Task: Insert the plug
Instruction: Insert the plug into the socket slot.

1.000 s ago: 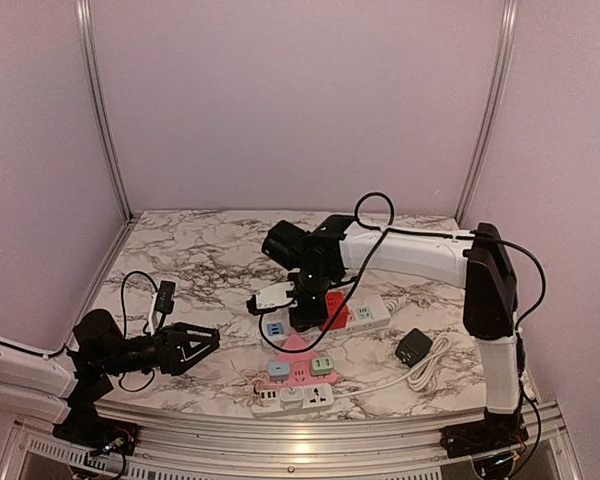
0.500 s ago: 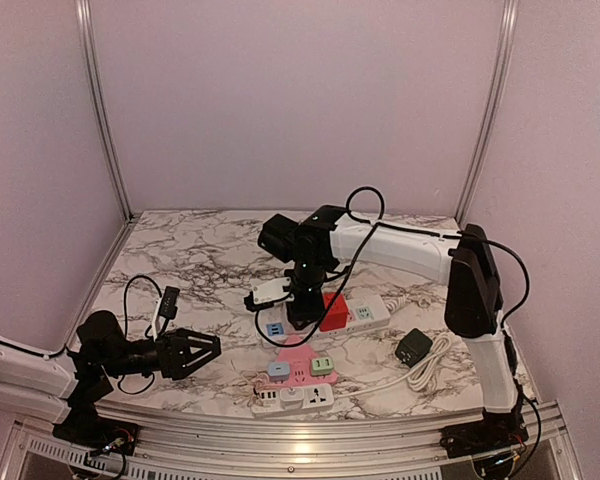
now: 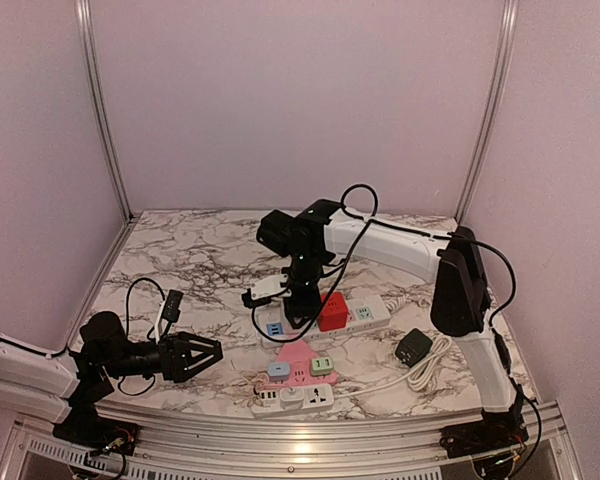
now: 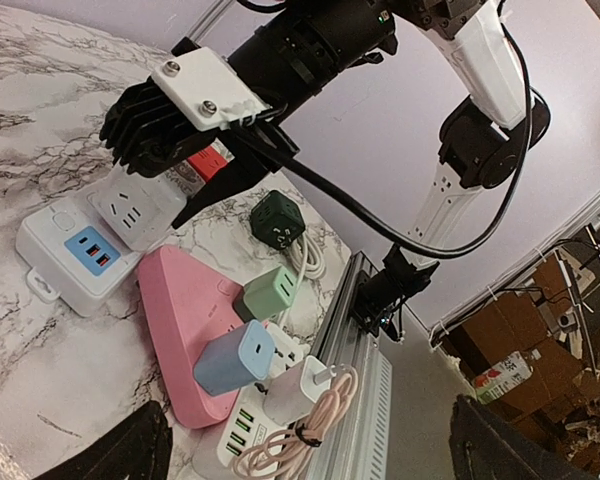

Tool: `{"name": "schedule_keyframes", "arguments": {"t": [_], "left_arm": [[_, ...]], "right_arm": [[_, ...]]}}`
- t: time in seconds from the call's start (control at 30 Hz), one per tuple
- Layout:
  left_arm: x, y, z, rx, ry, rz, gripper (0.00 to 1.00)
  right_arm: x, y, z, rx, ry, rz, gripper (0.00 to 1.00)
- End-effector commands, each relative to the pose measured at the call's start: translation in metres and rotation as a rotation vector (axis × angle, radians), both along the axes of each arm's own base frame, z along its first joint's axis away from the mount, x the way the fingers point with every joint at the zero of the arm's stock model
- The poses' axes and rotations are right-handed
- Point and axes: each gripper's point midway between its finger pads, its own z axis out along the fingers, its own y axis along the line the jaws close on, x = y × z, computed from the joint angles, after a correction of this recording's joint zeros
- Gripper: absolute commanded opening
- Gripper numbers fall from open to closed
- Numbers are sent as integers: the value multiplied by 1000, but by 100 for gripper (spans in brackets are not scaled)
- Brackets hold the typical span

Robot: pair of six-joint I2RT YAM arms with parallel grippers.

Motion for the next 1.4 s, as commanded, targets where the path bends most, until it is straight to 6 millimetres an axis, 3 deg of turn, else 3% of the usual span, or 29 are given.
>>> {"name": "schedule_keyframes", "arguments": {"t": [0.0, 0.43, 0.5, 0.57, 0.7, 0.87, 1.07, 1.2, 1.3, 1.37], "left_arm": [[-2, 2, -6, 19, -10, -10, 99], [-4, 4, -6, 19, -25, -9, 99], [-4, 4, -6, 20, -26, -6, 99], [-4, 4, -6, 19, -27, -5, 99], [-2, 4, -6, 21, -30, 1, 99], [-1, 3, -7, 28, -24, 1, 99], [1, 3, -9, 32, -16, 10, 99], [2, 2, -8, 30, -9, 13, 99], [3, 2, -7, 26, -2, 15, 99], [4, 2, -7, 23, 3, 20, 99]], "right_arm": [[-23, -37, -160, -240, 190, -17, 12], [-41, -54, -207, -366, 173, -35, 8], [-30, -59, -211, -386, 142, -67, 8], [-4, -55, -208, -367, 93, -133, 7], [42, -36, -194, -300, -24, -194, 7], [81, -4, -176, -202, -182, -178, 10], [104, 24, -167, -134, -325, -87, 16], [121, 46, -158, -60, -406, -50, 26], [128, 51, -152, -42, -444, -55, 36], [131, 51, -148, -45, -464, -65, 37]]}}
